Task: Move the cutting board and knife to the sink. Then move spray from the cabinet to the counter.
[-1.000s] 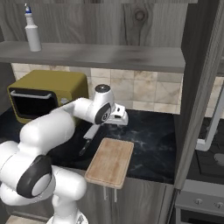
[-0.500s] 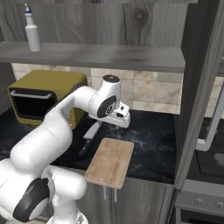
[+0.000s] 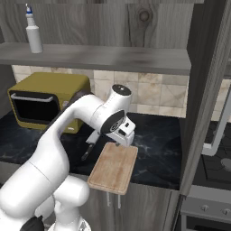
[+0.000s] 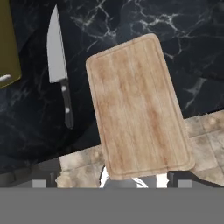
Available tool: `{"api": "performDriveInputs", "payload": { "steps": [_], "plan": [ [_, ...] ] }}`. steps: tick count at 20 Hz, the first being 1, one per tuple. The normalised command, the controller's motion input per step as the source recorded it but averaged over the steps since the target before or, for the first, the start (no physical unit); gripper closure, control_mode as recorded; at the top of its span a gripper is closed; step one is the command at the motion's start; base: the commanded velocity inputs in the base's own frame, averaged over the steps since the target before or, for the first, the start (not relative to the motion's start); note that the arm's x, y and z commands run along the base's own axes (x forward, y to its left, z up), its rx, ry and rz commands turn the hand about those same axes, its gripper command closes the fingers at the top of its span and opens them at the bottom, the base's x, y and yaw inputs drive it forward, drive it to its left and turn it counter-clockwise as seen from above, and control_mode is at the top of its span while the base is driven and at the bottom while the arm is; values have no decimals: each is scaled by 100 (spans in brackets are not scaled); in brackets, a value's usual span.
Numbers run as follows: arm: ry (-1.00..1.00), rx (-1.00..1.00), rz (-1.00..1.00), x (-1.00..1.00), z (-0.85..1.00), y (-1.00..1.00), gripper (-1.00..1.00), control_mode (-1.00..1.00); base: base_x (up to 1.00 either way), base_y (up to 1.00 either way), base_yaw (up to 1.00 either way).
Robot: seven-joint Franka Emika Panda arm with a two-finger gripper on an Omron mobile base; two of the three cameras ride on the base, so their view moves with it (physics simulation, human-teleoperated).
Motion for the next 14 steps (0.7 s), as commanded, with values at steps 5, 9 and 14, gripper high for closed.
{"api": "performDriveInputs", "payload": {
  "steps": [5, 9, 14],
  "plan": [
    [-2, 6, -17, -73, -7, 0, -100, -100, 0, 0, 0],
    [-1, 4, -16, -63, -9, -11, -100, -100, 0, 0, 0],
    [4, 5, -18, -54, -15, -15, -100, -100, 0, 0, 0]
  ]
}}
